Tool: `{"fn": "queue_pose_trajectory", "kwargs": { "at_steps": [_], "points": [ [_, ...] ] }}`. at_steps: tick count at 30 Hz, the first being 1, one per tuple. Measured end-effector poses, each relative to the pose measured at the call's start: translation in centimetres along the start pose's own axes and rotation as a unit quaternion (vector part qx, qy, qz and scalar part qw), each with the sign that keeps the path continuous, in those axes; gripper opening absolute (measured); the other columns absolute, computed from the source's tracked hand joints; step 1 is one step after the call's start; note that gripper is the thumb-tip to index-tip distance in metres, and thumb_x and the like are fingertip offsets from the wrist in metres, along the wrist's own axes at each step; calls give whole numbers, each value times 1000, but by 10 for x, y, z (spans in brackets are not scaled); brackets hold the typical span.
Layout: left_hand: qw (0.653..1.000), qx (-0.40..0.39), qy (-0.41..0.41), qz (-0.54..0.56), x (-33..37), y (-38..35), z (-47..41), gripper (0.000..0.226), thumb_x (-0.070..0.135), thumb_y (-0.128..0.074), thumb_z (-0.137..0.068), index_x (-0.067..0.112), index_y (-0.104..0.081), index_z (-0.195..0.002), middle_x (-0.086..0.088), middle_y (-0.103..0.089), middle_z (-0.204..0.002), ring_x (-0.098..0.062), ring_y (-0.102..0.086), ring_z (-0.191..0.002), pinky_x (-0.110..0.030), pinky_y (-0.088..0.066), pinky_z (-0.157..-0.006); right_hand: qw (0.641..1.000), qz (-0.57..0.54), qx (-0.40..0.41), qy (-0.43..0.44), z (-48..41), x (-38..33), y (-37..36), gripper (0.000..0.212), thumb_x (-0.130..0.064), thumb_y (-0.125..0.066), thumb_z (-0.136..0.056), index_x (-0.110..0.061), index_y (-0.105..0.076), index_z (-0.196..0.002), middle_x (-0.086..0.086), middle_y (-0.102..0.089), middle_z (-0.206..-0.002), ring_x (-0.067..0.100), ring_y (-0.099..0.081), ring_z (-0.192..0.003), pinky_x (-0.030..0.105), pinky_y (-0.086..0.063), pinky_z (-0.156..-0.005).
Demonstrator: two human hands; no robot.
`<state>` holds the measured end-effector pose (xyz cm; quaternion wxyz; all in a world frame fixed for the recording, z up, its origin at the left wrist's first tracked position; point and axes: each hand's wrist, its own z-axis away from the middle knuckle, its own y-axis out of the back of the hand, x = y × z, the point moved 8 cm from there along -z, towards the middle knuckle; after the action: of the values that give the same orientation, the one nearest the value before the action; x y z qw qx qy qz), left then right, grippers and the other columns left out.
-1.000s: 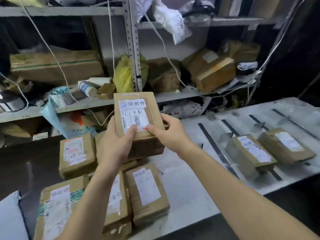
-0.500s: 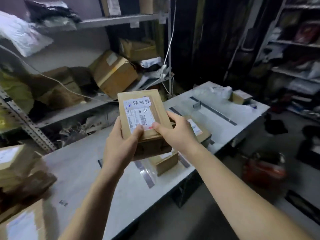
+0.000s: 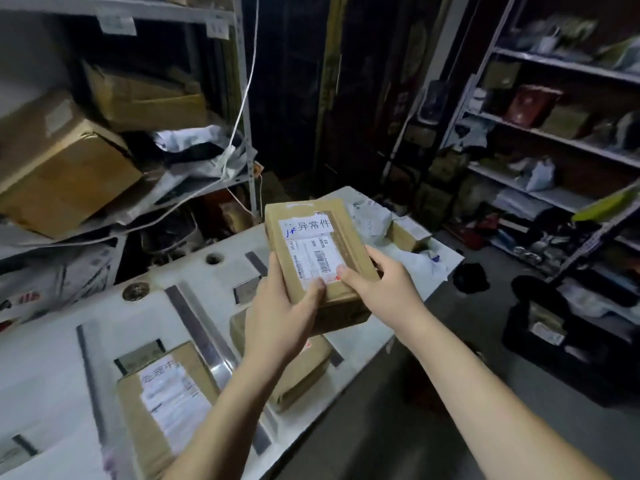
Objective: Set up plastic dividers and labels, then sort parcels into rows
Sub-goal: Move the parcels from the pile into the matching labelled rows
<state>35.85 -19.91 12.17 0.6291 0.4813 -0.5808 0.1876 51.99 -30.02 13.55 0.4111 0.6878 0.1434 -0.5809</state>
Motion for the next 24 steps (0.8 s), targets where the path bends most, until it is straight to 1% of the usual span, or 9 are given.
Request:
{"fn": "queue_pose_trajectory", "kwargs": {
  "at_steps": [2, 5, 10, 13, 15, 17, 20, 22, 24],
  "points": [
    [1000, -17, 3, 1, 3, -34, -23, 56, 60, -57, -88, 51, -37, -140, 20, -64, -127, -10, -64, -112, -44, -55, -92, 1000, -8, -6, -16, -28, 15, 22, 26, -36, -76, -90, -47, -65, -111, -23, -73, -110, -2, -67, -106, 32, -57, -95],
    [999, -27, 17, 12, 3, -79, -51, 64, 53, -59, -90, 43, -33, -147, 19, -61, -135, -9, -61, -116, -39, -54, -92, 999, -5, -18, -31, -68, 40, 48, 36, -37, -75, -90, -39, -65, -125, -21, -74, -112, 4, -70, -106, 26, -58, -78],
    [988, -9, 141, 55, -28, -146, -94, 66, 40, -62, -88, 40, -32, -146, 12, -62, -130, -16, -62, -111, -44, -54, -97, 997, 18, -71, -31, -146, 98, 62, 46, -34, -78, -89, -30, -64, -132, -18, -74, -112, -1, -68, -104, 30, -58, -93],
    [975, 35, 209, 71, -49, -180, -105, 61, 30, -63, -89, 39, -33, -141, 13, -62, -123, -16, -62, -107, -42, -54, -95, 990, 32, -131, -28, -185, 130, 59, 42, -33, -78, -88, -30, -65, -129, -19, -73, -111, -5, -67, -100, 19, -54, -83],
    [964, 60, 243, 88, -62, -203, -110, 62, 22, -63, -90, 36, -33, -143, 15, -61, -121, -13, -61, -106, -35, -52, -91, 984, 42, -170, -25, -204, 150, 57, 36, -29, -78, -88, -32, -67, -122, -20, -73, -105, -6, -68, -97, 14, -51, -78],
    [952, 81, 277, 106, -73, -224, -114, 63, 14, -61, -92, 30, -31, -145, 13, -59, -123, -11, -59, -109, -29, -47, -88, 980, 56, -190, -30, -221, 173, 56, 27, -26, -78, -88, -32, -68, -112, -20, -75, -100, 0, -70, -97, 21, -55, -83],
    [922, 109, 346, 132, -95, -251, -117, 61, 11, -58, -89, 25, -31, -141, 7, -58, -129, -15, -58, -115, -30, -47, -92, 970, 79, -228, -37, -236, 205, 44, 29, -25, -77, -85, -30, -68, -112, -16, -76, -103, 7, -71, -99, 36, -57, -93],
    [909, 108, 379, 136, -115, -266, -116, 62, 16, -58, -81, 25, -35, -138, 4, -60, -131, -17, -61, -118, -35, -55, -94, 963, 87, -252, -44, -240, 220, 36, 36, -23, -77, -85, -27, -66, -119, -12, -75, -109, 11, -70, -102, 35, -56, -95],
    [902, 99, 400, 128, -127, -275, -113, 62, 15, -58, -81, 22, -35, -138, 0, -60, -131, -18, -61, -117, -36, -58, -89, 955, 96, -274, -55, -239, 232, 29, 41, -19, -76, -87, -23, -64, -126, -9, -73, -113, 14, -68, -106, 26, -52, -88]
  ]
}}
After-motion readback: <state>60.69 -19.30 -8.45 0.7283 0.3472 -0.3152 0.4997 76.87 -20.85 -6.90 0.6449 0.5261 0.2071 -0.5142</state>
